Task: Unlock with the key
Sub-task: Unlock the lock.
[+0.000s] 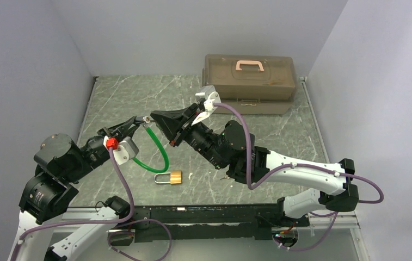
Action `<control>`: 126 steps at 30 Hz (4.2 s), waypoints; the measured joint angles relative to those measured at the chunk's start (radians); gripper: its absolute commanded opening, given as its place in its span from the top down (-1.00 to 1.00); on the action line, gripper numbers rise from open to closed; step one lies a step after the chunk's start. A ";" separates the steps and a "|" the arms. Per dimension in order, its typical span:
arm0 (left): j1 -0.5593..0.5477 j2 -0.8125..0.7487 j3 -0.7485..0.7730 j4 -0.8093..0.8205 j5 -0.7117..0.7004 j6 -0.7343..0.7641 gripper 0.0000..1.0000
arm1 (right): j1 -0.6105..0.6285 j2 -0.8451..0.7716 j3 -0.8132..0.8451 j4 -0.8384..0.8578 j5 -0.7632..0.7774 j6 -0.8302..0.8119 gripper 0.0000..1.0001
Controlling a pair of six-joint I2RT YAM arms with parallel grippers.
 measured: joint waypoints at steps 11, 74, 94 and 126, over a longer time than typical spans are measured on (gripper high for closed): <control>0.001 0.001 0.000 -0.007 0.010 0.000 1.00 | 0.000 0.029 0.005 0.023 -0.002 0.001 1.00; 0.008 -0.222 -0.433 0.272 0.053 0.138 1.00 | -0.006 -0.110 -0.367 0.209 0.023 0.039 1.00; 0.008 -0.255 -0.515 0.353 0.041 0.144 1.00 | 0.016 -0.050 -0.369 0.334 0.119 -0.004 1.00; 0.008 -0.255 -0.514 0.342 0.050 0.119 1.00 | 0.018 -0.010 -0.355 0.359 0.121 -0.051 1.00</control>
